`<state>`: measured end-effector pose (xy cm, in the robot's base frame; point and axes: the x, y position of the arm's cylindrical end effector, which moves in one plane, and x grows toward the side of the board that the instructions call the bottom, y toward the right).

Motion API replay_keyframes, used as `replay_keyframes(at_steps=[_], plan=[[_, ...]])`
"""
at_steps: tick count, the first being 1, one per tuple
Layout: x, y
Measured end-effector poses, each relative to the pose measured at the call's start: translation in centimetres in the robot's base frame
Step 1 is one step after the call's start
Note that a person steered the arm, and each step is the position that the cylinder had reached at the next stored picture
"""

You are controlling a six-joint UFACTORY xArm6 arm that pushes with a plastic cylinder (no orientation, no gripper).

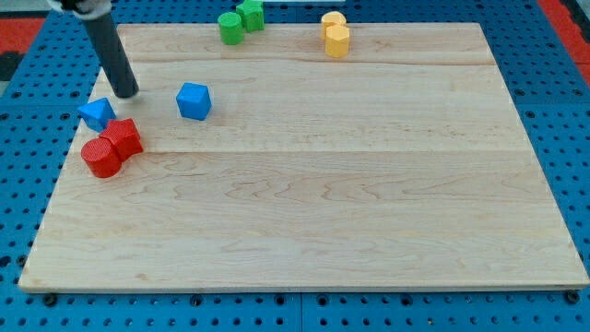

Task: Slide blue triangle closer to blue cube

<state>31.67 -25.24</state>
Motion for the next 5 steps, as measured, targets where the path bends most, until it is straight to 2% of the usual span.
replay_keyframes(at_steps=[1, 2, 4, 5], plan=[[-1.0, -5.0], [-0.4, -5.2], [10.5, -5.2], [9.9, -1.7]])
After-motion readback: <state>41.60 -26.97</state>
